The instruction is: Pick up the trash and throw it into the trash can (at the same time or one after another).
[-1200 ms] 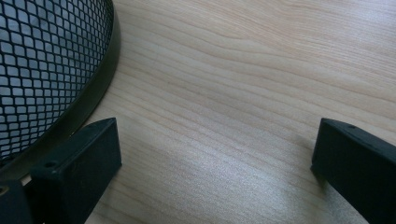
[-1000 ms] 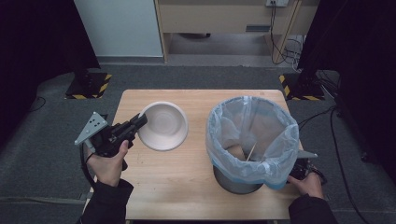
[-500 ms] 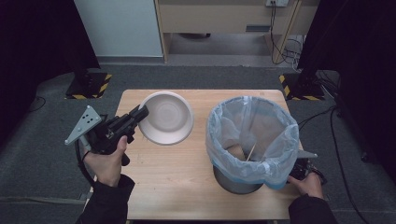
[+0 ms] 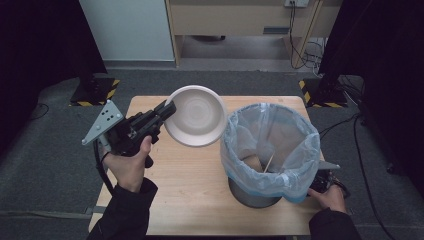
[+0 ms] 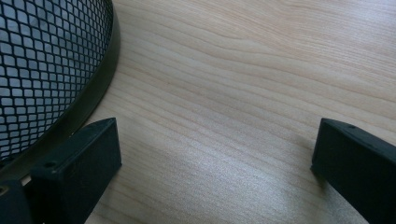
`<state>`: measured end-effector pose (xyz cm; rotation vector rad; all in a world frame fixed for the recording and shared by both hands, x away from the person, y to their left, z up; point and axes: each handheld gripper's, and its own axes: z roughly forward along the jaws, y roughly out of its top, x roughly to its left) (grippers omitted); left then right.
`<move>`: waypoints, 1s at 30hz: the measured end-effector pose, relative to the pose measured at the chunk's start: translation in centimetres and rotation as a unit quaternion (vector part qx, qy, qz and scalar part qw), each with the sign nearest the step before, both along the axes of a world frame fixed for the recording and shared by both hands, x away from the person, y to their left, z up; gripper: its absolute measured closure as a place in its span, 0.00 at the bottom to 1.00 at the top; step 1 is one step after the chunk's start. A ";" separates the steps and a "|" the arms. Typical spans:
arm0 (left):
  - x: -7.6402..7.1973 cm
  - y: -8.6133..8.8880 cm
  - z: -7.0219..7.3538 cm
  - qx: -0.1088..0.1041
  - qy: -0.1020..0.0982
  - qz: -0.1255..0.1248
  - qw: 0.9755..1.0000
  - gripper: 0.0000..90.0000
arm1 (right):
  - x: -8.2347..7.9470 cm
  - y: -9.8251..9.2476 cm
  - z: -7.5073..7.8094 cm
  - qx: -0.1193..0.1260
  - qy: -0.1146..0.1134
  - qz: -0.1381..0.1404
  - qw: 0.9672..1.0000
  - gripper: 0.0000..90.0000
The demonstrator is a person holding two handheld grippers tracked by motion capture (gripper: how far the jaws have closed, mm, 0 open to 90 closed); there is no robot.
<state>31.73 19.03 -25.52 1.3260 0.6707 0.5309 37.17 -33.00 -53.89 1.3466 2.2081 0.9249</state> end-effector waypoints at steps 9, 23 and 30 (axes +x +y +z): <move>0.5 -2.6 1.1 -0.004 -0.009 -0.024 1.000 0.93 | 0.0 0.0 0.0 0.000 0.000 -0.001 1.000 0.02; 1.5 -8.2 0.9 0.013 -0.005 -0.063 0.998 0.93 | 0.0 0.0 0.0 0.000 0.000 -0.001 1.000 0.02; 2.3 -10.8 0.0 0.025 0.011 -0.083 0.996 0.93 | 0.0 0.0 0.0 0.000 0.000 -0.001 1.000 0.02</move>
